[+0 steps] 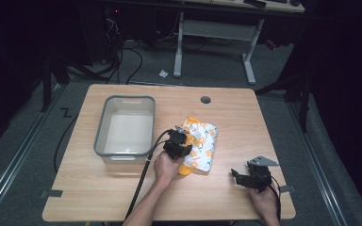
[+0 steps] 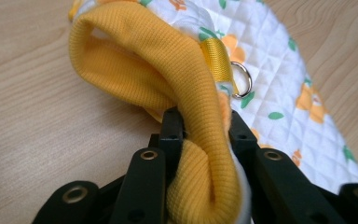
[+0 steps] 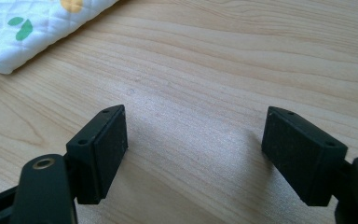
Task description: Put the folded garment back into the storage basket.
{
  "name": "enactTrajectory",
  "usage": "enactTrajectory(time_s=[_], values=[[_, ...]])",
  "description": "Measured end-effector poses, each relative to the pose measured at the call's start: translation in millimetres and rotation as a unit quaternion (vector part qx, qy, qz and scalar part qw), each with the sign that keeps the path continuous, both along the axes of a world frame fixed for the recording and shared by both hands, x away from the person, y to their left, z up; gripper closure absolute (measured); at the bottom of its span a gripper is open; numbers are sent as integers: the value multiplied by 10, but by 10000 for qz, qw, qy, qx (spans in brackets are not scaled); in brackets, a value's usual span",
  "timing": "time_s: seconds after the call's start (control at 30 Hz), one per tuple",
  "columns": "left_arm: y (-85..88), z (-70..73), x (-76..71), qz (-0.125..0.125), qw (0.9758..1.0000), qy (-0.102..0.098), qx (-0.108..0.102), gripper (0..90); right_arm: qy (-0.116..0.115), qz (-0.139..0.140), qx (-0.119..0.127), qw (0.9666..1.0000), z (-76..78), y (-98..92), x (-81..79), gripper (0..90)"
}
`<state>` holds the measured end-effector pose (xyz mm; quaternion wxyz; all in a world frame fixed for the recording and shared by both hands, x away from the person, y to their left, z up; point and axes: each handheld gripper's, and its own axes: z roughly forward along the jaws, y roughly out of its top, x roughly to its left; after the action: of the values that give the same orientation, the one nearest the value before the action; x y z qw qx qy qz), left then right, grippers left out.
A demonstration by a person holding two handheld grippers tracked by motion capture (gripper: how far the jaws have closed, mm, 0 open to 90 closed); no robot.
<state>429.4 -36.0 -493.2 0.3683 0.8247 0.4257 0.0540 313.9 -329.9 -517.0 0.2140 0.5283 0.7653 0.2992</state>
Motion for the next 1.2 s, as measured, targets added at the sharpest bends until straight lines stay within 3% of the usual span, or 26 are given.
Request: enactTrajectory(time_s=[0.5, 0.9, 1.2], values=[[235, 329, -121, -23, 9983, -377, -446, 734, 1, 1, 0, 10000, 0, 0, 0, 227], [487, 571, -221, 13, 9949, -592, -822, 734, 1, -2, 1, 10000, 0, 0, 0, 227], [677, 777, -248, 73, 9922, -744, -993, 734, 8, -10, 11, 10000, 0, 2, -1, 227]])
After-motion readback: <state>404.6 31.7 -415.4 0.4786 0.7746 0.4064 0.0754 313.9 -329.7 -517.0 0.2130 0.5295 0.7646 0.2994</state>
